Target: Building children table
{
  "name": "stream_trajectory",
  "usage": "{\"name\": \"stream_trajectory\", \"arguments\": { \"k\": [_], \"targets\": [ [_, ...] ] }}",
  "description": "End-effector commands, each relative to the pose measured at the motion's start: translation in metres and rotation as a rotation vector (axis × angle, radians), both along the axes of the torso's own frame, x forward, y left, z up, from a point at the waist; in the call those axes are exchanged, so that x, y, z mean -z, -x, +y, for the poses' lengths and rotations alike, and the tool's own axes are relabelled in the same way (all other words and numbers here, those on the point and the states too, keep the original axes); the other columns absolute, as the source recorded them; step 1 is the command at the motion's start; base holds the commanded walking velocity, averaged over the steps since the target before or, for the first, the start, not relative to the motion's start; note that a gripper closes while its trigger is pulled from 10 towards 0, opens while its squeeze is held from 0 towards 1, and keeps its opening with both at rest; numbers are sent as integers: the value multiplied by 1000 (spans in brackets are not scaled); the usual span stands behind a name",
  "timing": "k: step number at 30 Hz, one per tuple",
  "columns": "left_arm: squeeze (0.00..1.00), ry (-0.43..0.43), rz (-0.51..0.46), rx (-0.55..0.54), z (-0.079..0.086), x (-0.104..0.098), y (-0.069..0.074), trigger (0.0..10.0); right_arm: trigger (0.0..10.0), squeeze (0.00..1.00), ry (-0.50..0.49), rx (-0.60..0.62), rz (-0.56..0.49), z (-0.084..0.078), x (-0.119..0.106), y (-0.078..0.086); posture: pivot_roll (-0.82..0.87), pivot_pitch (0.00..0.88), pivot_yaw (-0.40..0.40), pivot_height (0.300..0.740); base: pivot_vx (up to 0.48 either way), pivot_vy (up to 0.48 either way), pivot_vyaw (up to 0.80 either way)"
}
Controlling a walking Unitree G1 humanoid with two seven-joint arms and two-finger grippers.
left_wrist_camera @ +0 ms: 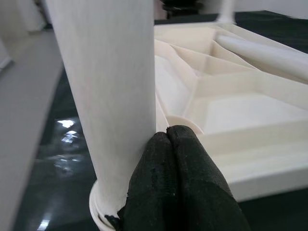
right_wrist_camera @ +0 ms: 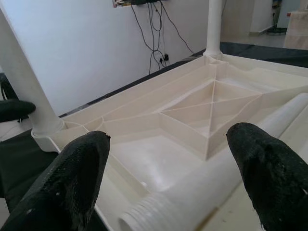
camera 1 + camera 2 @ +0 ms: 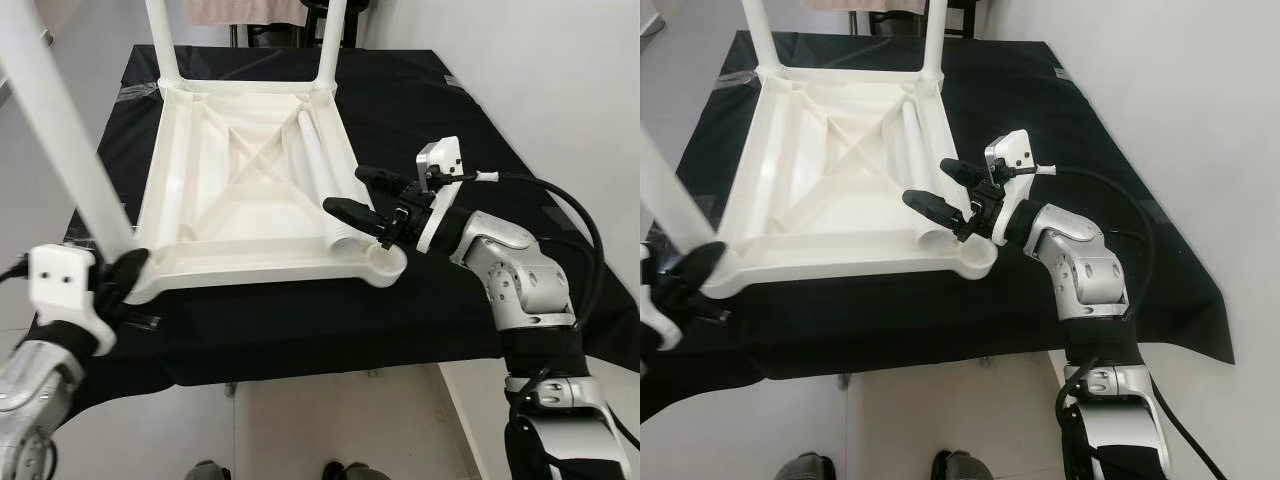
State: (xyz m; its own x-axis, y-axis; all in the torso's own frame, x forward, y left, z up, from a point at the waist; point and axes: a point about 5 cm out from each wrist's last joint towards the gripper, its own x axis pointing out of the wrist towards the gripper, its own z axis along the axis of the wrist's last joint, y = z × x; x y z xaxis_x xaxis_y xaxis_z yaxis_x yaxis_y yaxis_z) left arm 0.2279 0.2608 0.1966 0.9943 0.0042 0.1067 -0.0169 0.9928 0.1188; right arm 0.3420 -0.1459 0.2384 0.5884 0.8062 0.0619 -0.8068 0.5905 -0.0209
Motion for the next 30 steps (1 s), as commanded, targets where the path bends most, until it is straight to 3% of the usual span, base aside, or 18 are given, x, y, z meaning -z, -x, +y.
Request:
{"name": "stream_trajectory", "arguments": {
  "k": [1,2,4,7,10,12,14,21,25,30],
  "targets": [
    [0,-34,-37,-43,8,-8,0,10000,10000,0,31,-1,10,-2,5,2,72,148,-75,740,0,0,0],
    [0,-34,-37,-43,8,-8,0,10000,10000,0,31,-1,10,-2,5,2,72,148,-75,740,0,0,0],
    [0,2,-32,13,-5,-6,-3,10000,10000,0,124,-43,9,-4,13,9,70,148,-75,740,0,0,0],
    [0,17,-29,34,-10,-6,-3,10000,10000,0,148,-56,8,-4,15,11,70,148,-75,740,0,0,0],
    [0,92,-8,248,-48,-4,-3,10000,10000,0,250,-127,7,-3,25,24,64,148,-76,740,0,0,0],
    [0,137,11,393,-72,-3,1,10000,10000,0,270,-149,5,-4,27,30,63,150,-75,740,0,0,0],
    [0,169,32,494,-86,-2,7,10000,10000,0,270,-149,4,-6,27,33,61,152,-75,740,0,0,0],
    [0,216,85,673,-104,3,22,10000,10000,0,267,-142,-1,-14,24,40,56,154,-69,740,0,0,0],
    [0,203,209,865,-126,21,42,10000,10000,0,298,-99,2,-15,27,44,44,153,-61,740,0,0,0],
    [0,168,266,874,-132,32,44,10000,10000,0,332,-45,18,-10,35,42,44,153,-60,740,0,0,0]
  ]
}}
